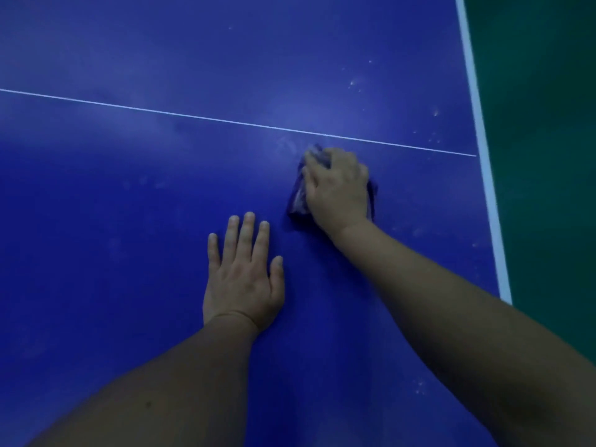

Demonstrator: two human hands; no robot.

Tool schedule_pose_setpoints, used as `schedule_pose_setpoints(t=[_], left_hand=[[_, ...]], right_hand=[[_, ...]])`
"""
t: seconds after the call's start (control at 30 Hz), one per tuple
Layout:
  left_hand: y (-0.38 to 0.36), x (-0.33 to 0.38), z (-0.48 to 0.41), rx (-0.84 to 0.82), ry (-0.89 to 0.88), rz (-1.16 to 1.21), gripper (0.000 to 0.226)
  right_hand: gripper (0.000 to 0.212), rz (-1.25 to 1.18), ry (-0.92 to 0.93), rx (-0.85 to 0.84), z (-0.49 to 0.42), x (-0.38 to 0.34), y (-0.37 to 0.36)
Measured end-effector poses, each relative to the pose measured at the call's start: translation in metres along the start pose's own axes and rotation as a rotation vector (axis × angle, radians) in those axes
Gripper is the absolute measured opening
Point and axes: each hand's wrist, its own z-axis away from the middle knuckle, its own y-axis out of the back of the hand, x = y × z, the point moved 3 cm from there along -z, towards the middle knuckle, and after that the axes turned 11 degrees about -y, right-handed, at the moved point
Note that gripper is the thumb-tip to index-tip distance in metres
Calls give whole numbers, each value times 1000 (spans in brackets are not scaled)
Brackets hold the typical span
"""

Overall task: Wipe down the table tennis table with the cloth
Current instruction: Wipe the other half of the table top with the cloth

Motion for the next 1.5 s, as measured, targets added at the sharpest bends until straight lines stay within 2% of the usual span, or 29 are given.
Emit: schedule_pose_setpoints(t=[0.07,0.1,0.2,0.3,0.37,0.43,0.53,0.57,0.63,0.7,0.73,0.87,0.97,1.0,1.03,1.13,1.2,1.3,1.4,1.47,1.5], left_hand=[[0,0,0,3,6,6,70],[0,-1,1,3,7,12,70],[-1,-1,1,-13,4,16,69],[-1,0,1,-25,6,5,67],[-1,1,0,-27,3,-3,68],[-1,0,1,-28,11,-2,69],[-2,0,1,-20,9,4,68],[-2,1,0,-19,8,6,68],[-2,1,0,-22,10,7,68],[-3,0,1,-27,7,0,68],[-3,0,1,-27,6,-3,68],[-1,1,0,-14,2,4,70],[0,1,1,-3,2,20,70],[1,1,1,-3,5,18,69],[0,1,1,-9,5,10,69],[-1,1,1,-20,7,-14,70],[-1,2,0,-27,3,-20,72],[-1,1,0,-35,2,-18,74],[-1,1,0,-34,7,-22,74],[0,2,0,-31,7,-22,74],[-1,2,0,-31,6,-24,74]], right_hand=[[35,30,89,-39,1,21,5],[35,43,35,-55,-12,38,7],[37,87,-292,-35,-48,87,6],[35,15,-419,6,-45,74,4],[37,-34,-340,-37,-21,53,1],[42,-18,-124,-96,10,48,5],[43,91,71,-110,6,89,14],[44,175,46,-103,-10,107,15],[45,228,-130,-45,-44,129,13],[41,165,-250,-8,-57,116,13],[41,145,-246,-30,-53,100,13],[35,-44,93,-52,20,54,18],[32,-18,381,-97,37,81,29],[31,5,399,-97,21,98,30],[31,20,359,-86,0,115,29],[38,70,55,-72,-47,142,26],[39,83,-6,-78,-38,128,27],[34,-33,211,-37,23,102,38],[40,-61,375,-214,107,90,47],[40,-42,531,-259,100,102,50],[40,-22,549,-233,77,108,46]])
